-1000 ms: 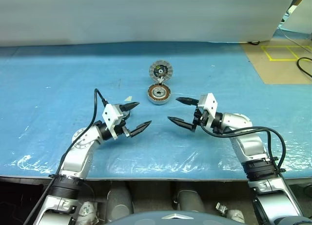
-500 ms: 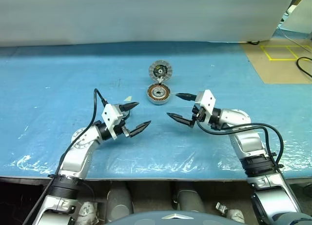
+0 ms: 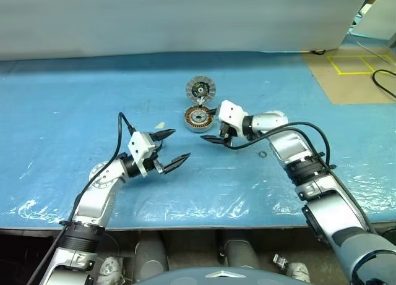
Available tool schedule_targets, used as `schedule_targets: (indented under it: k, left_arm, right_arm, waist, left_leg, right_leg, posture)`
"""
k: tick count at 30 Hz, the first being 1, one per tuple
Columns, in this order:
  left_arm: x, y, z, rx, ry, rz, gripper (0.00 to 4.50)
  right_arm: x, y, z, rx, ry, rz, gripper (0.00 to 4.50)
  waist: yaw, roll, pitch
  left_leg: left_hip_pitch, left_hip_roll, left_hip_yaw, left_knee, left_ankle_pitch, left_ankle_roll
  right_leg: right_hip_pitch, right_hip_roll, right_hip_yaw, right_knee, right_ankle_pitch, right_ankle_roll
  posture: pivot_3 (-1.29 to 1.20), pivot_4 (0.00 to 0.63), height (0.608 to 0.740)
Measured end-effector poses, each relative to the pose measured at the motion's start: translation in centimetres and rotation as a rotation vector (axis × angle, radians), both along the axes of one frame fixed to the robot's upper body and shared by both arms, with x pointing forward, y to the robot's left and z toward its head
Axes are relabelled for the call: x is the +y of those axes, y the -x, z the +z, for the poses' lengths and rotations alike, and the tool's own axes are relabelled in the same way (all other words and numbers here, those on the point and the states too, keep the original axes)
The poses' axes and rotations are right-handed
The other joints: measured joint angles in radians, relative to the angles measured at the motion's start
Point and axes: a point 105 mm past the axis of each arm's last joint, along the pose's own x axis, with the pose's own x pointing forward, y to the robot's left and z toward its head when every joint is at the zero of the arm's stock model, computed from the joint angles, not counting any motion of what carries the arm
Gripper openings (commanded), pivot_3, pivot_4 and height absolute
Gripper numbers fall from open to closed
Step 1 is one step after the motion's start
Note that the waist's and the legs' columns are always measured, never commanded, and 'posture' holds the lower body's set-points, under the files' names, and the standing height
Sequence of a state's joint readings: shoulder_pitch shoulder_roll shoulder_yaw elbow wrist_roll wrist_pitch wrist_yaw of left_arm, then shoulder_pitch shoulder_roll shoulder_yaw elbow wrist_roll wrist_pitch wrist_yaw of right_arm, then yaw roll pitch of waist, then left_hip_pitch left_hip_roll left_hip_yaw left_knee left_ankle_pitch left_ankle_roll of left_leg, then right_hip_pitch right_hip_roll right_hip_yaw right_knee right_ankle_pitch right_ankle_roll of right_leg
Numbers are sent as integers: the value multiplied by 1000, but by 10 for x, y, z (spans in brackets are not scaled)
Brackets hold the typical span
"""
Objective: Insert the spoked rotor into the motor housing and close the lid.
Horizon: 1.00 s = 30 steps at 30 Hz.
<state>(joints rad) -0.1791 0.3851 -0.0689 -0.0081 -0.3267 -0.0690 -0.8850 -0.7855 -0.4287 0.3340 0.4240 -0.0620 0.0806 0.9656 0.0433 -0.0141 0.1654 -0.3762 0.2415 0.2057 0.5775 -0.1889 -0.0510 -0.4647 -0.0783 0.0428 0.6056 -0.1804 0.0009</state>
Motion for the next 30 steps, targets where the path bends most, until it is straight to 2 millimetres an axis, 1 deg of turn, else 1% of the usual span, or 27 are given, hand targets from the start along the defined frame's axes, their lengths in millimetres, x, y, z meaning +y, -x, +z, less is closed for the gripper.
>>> schedule_targets:
  k: [4,9,15,18,22,25,28,29,30]
  left_arm:
    - [3,1,-2,7,-4,9,4480]
    - [7,4,-2,5,-4,24,4480]
    - [10,7,-3,6,-5,36,4480]
    - [10,7,-4,10,-5,40,4500]
    - [10,7,-5,11,-4,42,4500]
    - [10,7,-4,10,-4,45,4500]
    - [11,7,-4,10,-4,46,4500]
    - [10,7,-4,10,-4,46,4500]
    - [11,7,-4,10,-4,46,4500]
  right_arm:
    - [2,-4,-3,-4,65,43,4345]
    - [8,-4,-11,-1,94,83,4345]
    - [13,-6,-10,-12,105,102,4345]
    - [13,-8,-13,-12,118,97,3766]
    - [11,-11,-20,-20,137,83,2397]
    - [10,-16,-16,-59,160,80,1361]
    - [12,-16,-16,-94,176,95,294]
    - [13,-16,-15,-105,179,103,10]
    - [13,-16,-15,-118,181,106,10]
  waist:
    - [1,0,0]
    - [1,0,0]
    - [0,0,0]
    - [1,0,0]
    - [0,0,0]
    - [0,0,0]
    - [0,0,0]
    - [1,0,0]
    - [1,0,0]
  left_leg:
    - [0,0,0,0,0,0]
    - [0,1,0,1,0,0]
    - [0,1,0,2,0,0]
    - [0,1,0,2,0,0]
    - [0,1,0,2,0,0]
    - [0,1,0,2,0,0]
    - [0,1,0,2,0,0]
    - [0,1,0,2,0,0]
    - [0,1,0,2,0,0]
  right_leg:
    - [0,0,0,0,0,0]
    - [0,0,-1,1,0,-1]
    - [0,0,-1,2,0,-1]
    - [0,0,-1,2,0,-1]
    - [0,0,-1,2,0,-1]
    - [0,0,-1,2,0,-1]
    - [0,0,-1,2,0,-1]
    - [0,0,-1,2,0,-1]
    - [0,0,-1,2,0,-1]
  posture:
    - [0,150,740]
    - [0,150,740]
    - [0,150,740]
    - [0,150,740]
    - [0,150,740]
    - [0,150,740]
    - [0,150,740]
    - [0,150,740]
    - [0,150,740]
